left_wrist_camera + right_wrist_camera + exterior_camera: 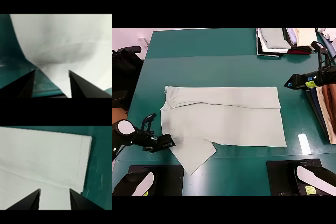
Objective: Fold the shirts.
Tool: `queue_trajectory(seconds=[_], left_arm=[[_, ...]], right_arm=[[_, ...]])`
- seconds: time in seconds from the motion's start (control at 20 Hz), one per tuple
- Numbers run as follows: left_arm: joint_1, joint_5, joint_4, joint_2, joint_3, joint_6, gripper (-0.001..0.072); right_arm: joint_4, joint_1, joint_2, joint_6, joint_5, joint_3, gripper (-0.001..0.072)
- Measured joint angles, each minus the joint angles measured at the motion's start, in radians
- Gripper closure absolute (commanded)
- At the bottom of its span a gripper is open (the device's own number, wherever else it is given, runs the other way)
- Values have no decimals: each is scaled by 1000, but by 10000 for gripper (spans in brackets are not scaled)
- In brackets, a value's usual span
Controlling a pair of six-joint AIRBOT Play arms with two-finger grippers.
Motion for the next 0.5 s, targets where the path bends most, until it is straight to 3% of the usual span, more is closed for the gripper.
queue_trajectory(seconds=[0.2,0.25,0.3,0.35,0.5], left_arm=[[0,29,-53,3,-32,-3,213],[1,36,-73,5,-43,-5,327],[0,49,-101,4,-55,-6,633],[0,72,-121,2,-65,-2,682],[0,90,-198,2,-74,37,685]], right_arm=[[8,0,0,0,5,0,282],[14,0,0,0,5,0,282],[18,0,0,0,6,0,282],[21,0,0,0,7,0,282],[23,-11,1,0,30,-4,282]])
